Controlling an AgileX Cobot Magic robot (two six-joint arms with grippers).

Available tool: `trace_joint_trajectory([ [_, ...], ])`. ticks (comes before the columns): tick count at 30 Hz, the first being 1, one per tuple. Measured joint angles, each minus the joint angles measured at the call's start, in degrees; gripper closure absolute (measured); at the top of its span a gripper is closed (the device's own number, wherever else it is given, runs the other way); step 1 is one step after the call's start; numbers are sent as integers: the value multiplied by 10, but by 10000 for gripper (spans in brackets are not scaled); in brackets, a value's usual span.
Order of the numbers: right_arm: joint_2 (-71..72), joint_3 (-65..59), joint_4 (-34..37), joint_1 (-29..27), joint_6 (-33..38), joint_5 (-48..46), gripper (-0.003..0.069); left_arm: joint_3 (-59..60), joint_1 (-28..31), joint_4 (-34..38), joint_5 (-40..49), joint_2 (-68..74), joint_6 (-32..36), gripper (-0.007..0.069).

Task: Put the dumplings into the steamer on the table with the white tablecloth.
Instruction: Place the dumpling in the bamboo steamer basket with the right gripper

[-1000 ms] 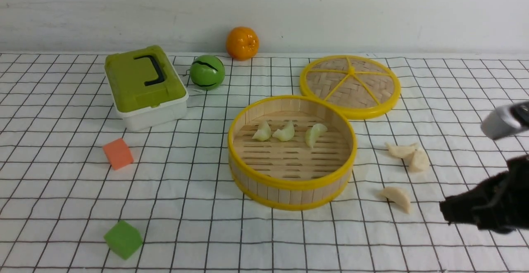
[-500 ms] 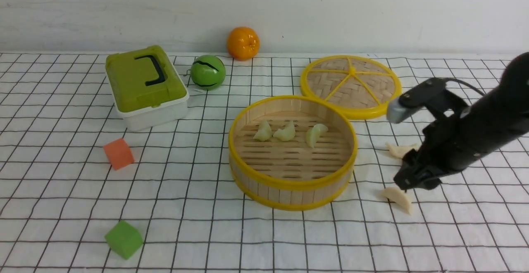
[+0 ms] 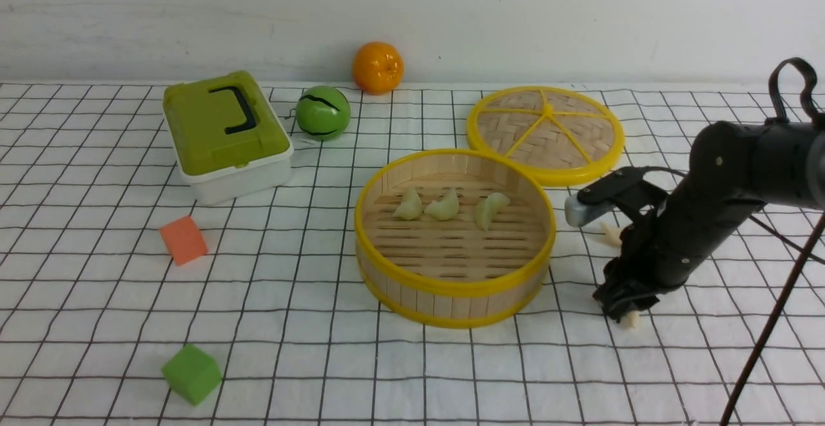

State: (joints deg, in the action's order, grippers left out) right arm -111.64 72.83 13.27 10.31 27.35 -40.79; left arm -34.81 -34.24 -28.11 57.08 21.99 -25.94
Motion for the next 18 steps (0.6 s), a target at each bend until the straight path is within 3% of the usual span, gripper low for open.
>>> trace_joint_trajectory([
  [4, 22, 7, 0, 0, -37, -45, 425, 55, 0, -47, -33, 0, -34, 637],
  [8, 85, 37, 20, 11, -107, -63, 425, 97, 0, -50, -55, -8, -80, 637],
  [13, 121, 65, 71, 100, -178, 4, 425, 102, 0, -52, -115, -46, -116, 637],
  [18, 71, 71, 66, 181, -229, 119, 425, 102, 0, -52, -125, -72, -140, 637],
])
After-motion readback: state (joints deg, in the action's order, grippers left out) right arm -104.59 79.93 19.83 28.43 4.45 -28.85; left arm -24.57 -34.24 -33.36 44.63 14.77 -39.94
